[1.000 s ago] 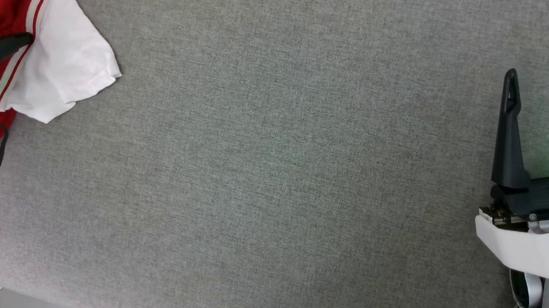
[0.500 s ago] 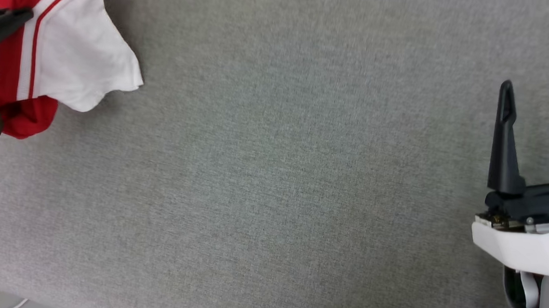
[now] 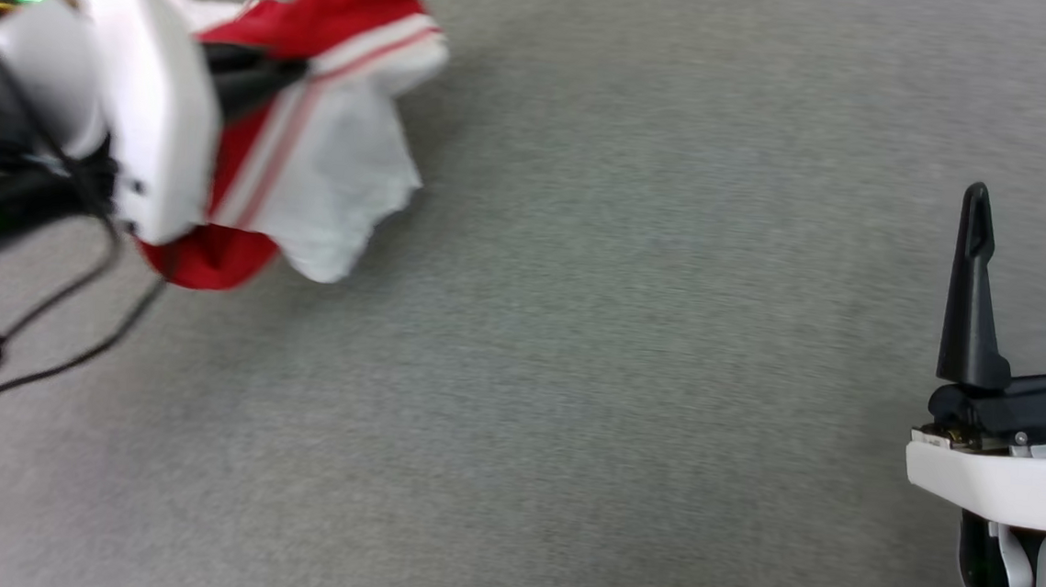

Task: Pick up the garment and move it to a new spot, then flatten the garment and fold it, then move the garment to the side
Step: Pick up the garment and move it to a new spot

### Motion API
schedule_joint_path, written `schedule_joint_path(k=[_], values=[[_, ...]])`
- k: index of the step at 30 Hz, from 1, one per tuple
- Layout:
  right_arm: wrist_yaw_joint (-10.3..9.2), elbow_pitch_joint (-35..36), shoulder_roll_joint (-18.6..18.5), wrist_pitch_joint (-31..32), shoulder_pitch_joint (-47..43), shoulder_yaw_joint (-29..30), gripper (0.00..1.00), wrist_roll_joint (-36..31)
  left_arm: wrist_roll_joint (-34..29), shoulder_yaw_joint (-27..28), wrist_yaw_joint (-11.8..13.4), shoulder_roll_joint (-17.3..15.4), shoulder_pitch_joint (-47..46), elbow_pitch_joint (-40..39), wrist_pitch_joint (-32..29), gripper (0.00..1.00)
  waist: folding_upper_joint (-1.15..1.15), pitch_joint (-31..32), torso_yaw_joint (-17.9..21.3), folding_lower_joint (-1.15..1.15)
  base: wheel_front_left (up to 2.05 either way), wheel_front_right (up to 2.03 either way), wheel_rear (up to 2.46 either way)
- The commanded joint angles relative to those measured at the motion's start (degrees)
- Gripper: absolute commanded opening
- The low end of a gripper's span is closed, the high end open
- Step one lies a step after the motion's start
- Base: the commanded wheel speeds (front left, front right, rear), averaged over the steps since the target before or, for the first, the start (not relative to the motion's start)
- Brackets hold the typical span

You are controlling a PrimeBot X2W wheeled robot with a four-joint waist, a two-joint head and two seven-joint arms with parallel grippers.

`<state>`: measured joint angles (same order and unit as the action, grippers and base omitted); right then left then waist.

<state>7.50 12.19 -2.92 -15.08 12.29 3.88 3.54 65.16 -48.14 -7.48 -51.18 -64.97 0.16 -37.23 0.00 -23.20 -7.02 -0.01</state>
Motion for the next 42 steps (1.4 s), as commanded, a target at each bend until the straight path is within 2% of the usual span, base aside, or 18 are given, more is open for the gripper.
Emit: schedule_joint_path(k=[1,9,14,20,26,30,32,34,37,38,42], values=[[-0.02,-0.05,0.08,-0.14,-0.93,0.16,1.00,0.35,-0.35,-0.95,0.10,1.47,-1.07,-1.24,-0.26,0.00,0.00,1.47,3.05,0.01,0.00,0.00,0.00],[-0.02,0.19,0.09,-0.14,-0.11,0.65,1.00,2.46,-1.90,-8.18,0.11,11.38,-5.33,-3.32,-0.27,0.00,0.00,0.20,9.77,0.01,0.00,0.00,0.00],[-0.02,0.58,0.09,-0.14,0.63,0.82,1.00,3.37,-2.14,-14.53,0.11,18.65,-7.06,-0.22,1.87,0.00,0.00,-1.86,13.01,0.01,0.00,0.00,0.00],[-0.02,0.84,0.08,-0.14,1.63,1.01,1.00,4.37,-1.68,-21.96,0.10,25.68,-7.53,5.72,6.61,0.00,0.00,-4.27,15.57,0.01,0.00,0.00,0.00],[-0.02,0.73,0.08,-0.14,1.78,1.09,1.00,4.72,-2.81,-25.15,0.10,30.57,-2.46,9.42,7.50,0.00,0.00,-5.35,16.54,0.01,0.00,0.00,0.00],[-0.02,0.34,0.08,-0.14,1.67,1.38,1.00,4.44,-5.36,-25.19,0.10,32.25,1.34,9.86,6.07,0.00,0.00,-4.96,16.22,0.01,0.00,0.00,0.00],[-0.02,0.16,0.08,-0.14,1.40,1.46,1.00,4.01,-5.94,-25.19,0.10,32.80,1.94,10.33,7.69,0.00,0.00,-4.11,15.67,0.01,0.00,0.00,0.00],[-0.02,-0.10,0.08,-0.14,0.90,1.44,1.00,3.61,-6.60,-25.20,0.10,33.39,1.33,10.73,11.49,1.00,0.00,-2.90,14.98,0.01,0.00,0.00,0.00],[-0.02,-0.51,0.08,-0.14,0.02,1.62,1.00,2.98,-8.37,-25.19,0.10,33.34,-0.04,11.61,18.95,1.00,0.00,-0.54,13.76,0.01,0.00,0.00,0.00],[-0.02,-0.51,0.08,-0.14,0.02,1.62,1.00,2.98,-8.37,-25.19,0.10,33.34,-0.04,11.61,18.95,1.00,0.00,-0.54,13.76,0.01,0.00,0.00,0.00],[-0.02,-1.11,0.08,-0.14,-1.82,1.67,1.00,2.23,-8.94,-22.86,0.12,32.31,0.47,13.59,30.46,1.00,0.00,3.36,12.00,0.01,0.00,0.00,0.00]])
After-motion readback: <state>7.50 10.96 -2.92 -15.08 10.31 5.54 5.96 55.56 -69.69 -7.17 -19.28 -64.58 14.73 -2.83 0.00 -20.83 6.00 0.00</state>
